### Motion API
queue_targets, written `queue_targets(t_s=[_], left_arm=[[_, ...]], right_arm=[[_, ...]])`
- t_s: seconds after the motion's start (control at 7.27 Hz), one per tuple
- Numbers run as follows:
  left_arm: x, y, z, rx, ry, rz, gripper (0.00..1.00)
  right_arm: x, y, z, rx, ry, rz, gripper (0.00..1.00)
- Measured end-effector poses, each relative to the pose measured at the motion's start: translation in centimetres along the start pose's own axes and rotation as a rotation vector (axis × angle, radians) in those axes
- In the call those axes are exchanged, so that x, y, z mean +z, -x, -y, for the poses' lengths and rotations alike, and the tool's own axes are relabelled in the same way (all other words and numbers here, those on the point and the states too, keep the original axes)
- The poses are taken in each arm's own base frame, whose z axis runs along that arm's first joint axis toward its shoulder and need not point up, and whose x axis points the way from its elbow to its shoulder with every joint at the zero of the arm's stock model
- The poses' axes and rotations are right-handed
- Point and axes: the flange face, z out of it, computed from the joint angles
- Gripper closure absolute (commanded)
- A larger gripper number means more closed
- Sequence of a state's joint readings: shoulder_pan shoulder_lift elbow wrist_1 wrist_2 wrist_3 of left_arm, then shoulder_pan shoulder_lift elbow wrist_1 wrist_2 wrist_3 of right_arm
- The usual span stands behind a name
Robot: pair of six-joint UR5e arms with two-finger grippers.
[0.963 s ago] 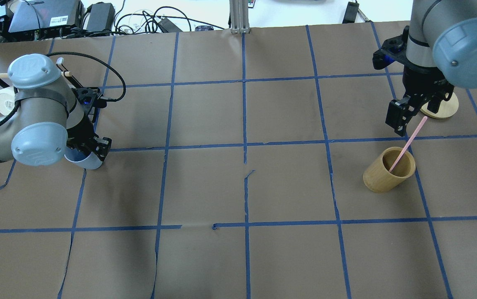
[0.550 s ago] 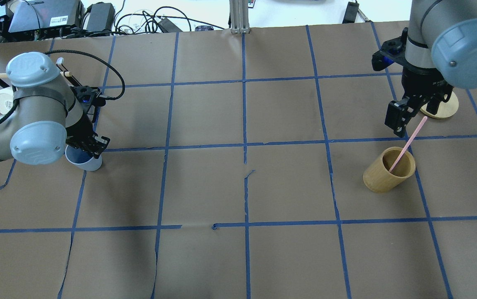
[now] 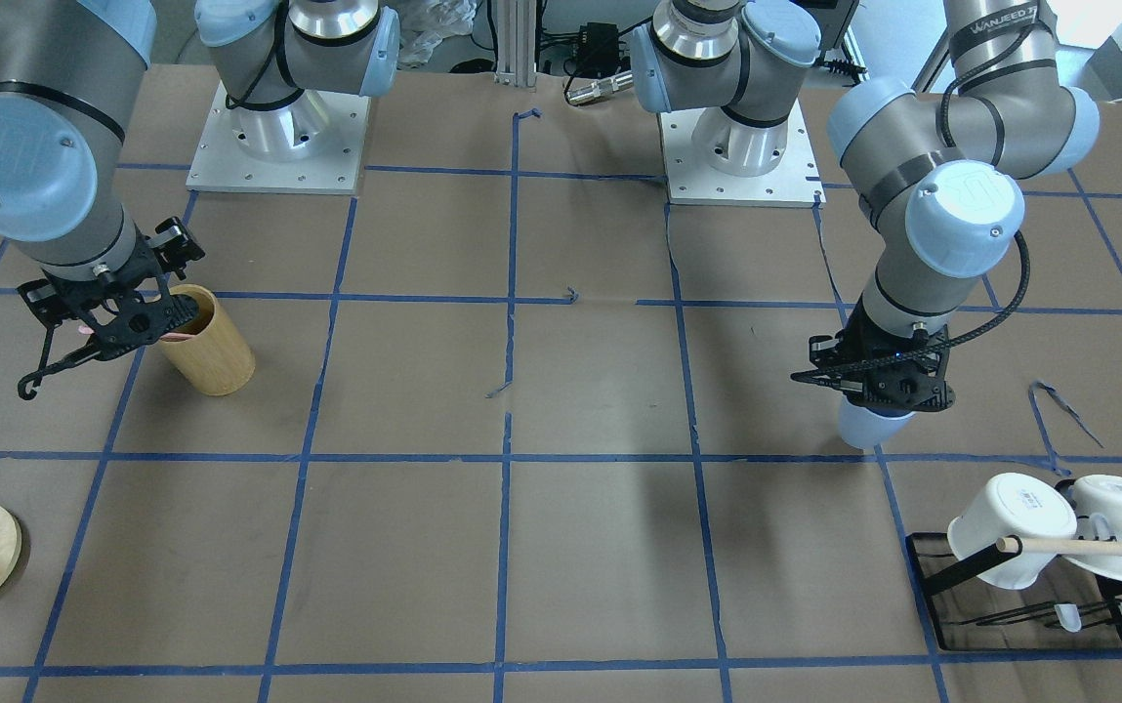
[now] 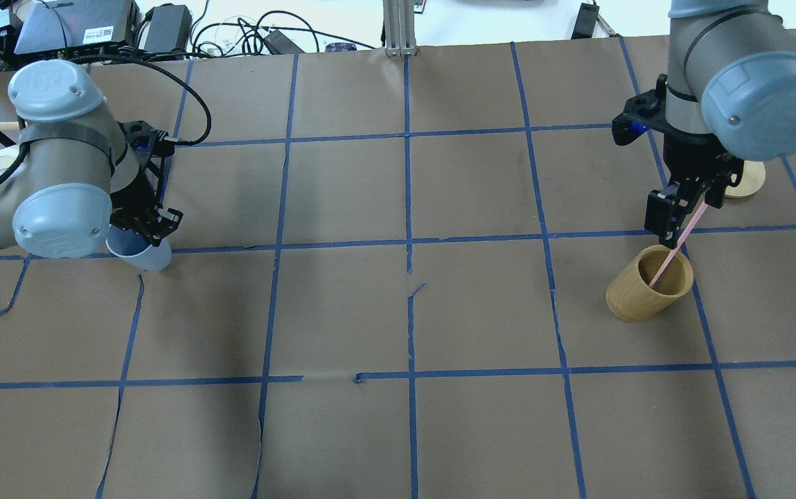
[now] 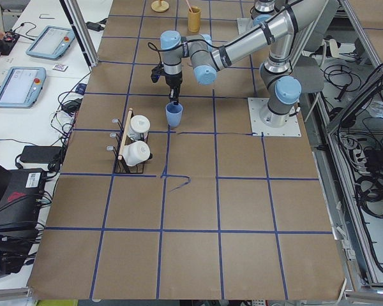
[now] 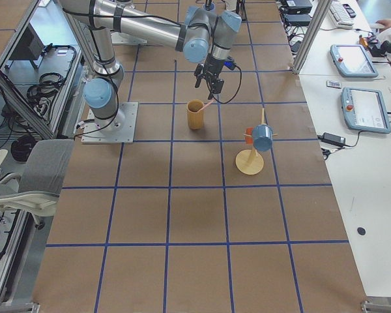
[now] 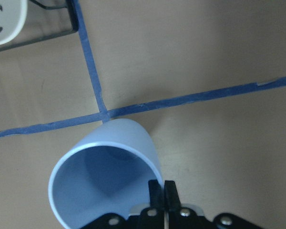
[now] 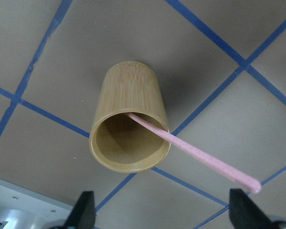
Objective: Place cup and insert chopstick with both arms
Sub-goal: 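Carry the light blue cup with the left gripper toward the table center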
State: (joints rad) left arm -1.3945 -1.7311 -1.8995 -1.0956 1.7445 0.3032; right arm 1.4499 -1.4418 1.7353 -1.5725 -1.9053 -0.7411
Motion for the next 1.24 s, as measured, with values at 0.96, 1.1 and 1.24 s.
queue_targets(t_s=[0.96,1.1,1.24], left_arm=[[-7.0,-24.1,1.5,-0.480,0.015,-0.207,1.00],[-6.6,-27.9,0.2,-0.488,0.034,-0.204,1.00],[-6.3,-31.3,-1.2,-0.490,0.048,-0.195,1.00]], right_arm=[[-1.6,-4.4,-1.8,0.023,-0.039,-0.103,0.14],[-1.4,-5.1,-1.6,0.036,-0.043,-0.093,0.13],[-1.0,-5.6,-1.1,0.063,-0.043,-0.083,0.13]])
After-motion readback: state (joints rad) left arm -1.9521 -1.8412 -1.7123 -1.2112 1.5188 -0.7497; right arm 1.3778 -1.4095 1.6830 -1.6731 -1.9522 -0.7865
